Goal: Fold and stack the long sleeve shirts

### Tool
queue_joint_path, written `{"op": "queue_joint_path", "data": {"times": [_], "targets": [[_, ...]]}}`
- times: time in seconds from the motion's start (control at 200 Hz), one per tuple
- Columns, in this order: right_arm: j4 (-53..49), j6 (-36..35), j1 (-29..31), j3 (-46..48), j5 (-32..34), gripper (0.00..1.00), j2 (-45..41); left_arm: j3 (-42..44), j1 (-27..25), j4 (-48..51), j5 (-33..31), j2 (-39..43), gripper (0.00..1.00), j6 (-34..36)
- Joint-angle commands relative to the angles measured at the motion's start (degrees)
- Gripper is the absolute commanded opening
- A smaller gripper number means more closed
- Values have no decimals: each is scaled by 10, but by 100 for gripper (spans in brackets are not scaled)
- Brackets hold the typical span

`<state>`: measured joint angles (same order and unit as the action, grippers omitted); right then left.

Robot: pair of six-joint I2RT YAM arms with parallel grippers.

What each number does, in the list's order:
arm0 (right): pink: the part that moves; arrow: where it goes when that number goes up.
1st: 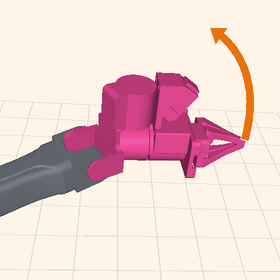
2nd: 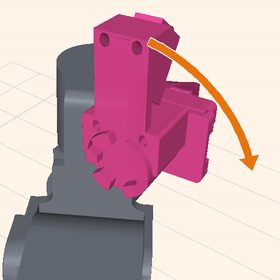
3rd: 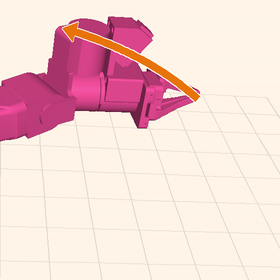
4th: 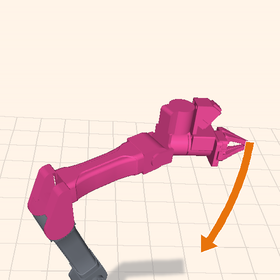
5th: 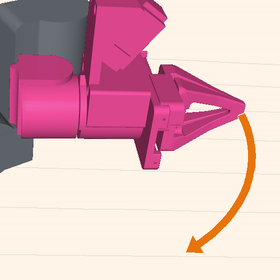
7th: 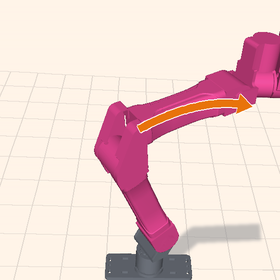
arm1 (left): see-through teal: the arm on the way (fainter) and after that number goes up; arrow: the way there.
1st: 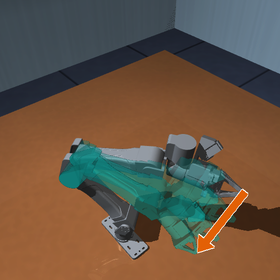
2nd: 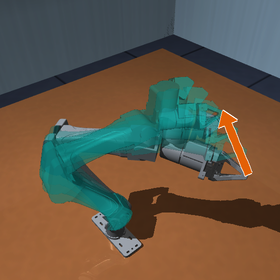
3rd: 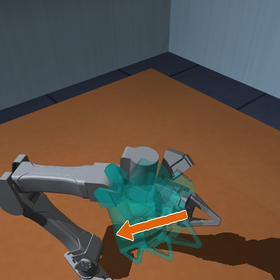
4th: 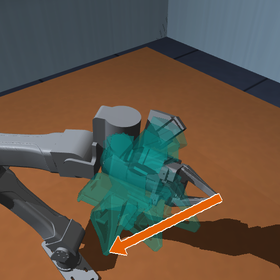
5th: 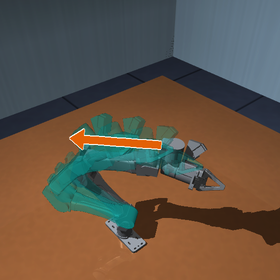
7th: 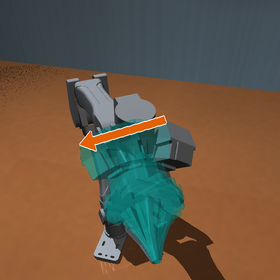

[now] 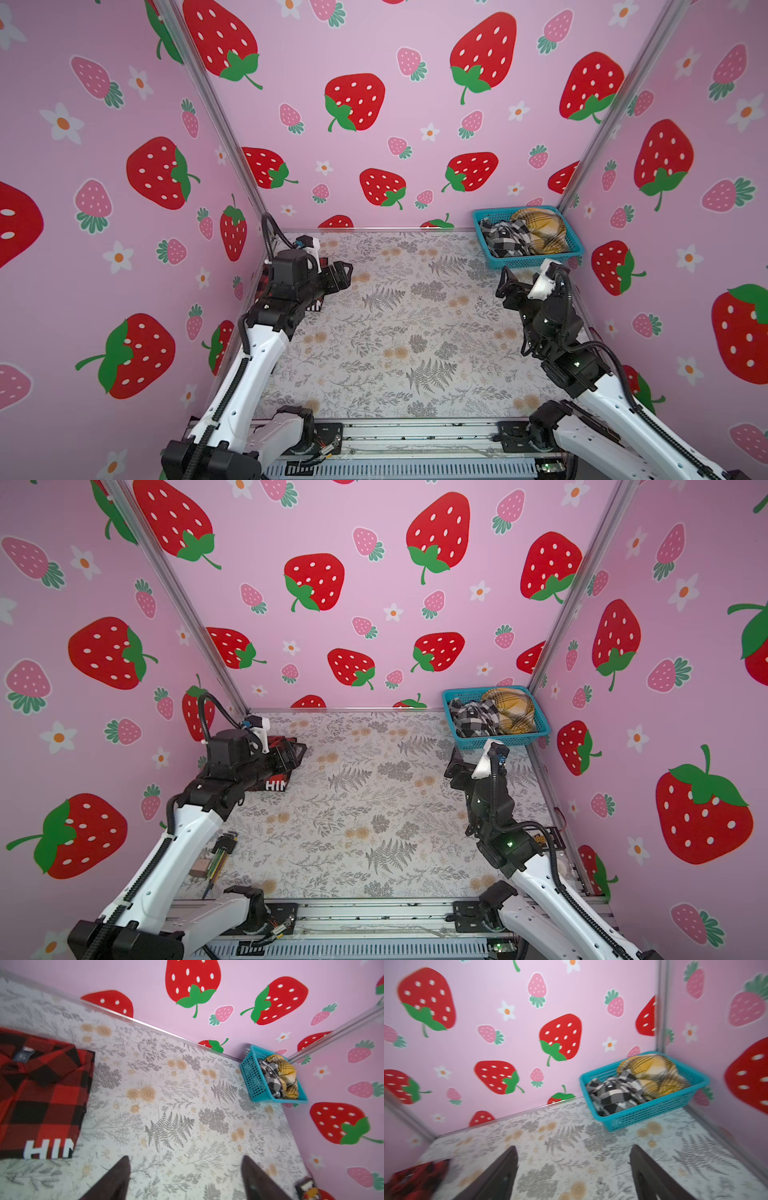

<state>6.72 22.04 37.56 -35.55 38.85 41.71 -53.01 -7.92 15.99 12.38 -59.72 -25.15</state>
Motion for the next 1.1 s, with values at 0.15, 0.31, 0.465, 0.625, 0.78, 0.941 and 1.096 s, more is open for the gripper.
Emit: {"op": "queue_joint_path", "data": {"times": [0.15,0.31,0.465,0.625,0.78,0.941,1.096], "targets": [[23,17,-83,97,239,98,70,185,-3,-223,-204,-39,99,130],[81,52,-153,153,265,99,137,192,49,-283,-204,-112,99,153],[275,-32,-196,228,215,98,187,244,65,-423,-243,-131,99,181],[491,-134,-213,277,105,99,255,279,79,-508,-218,-180,99,201],[647,-164,-240,290,-48,99,329,267,96,-549,-198,-238,99,192],[772,-239,-253,278,-180,99,452,260,88,-584,-130,-292,99,233],[653,-211,-287,203,-230,99,486,263,90,-590,-127,-296,99,231]]}}
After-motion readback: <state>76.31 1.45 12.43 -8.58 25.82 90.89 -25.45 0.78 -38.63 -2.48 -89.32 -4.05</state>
